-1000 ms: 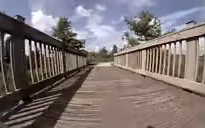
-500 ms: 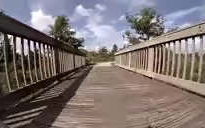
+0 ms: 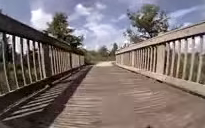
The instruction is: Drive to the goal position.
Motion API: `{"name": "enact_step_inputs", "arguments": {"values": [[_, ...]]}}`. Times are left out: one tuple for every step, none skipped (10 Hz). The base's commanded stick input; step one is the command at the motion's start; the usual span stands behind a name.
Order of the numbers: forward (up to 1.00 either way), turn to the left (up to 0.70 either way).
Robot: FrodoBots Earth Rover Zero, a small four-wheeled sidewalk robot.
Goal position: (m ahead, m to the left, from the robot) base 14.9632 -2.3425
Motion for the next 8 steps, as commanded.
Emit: {"name": "enact_step_inputs", "arguments": {"values": [[0.85, 0.00], [0.85, 0.00], [0.85, 0.00], [0.85, 0.00], [0.85, 0.00], [0.85, 0.00], [0.85, 0.00], [0.85, 0.00]]}}
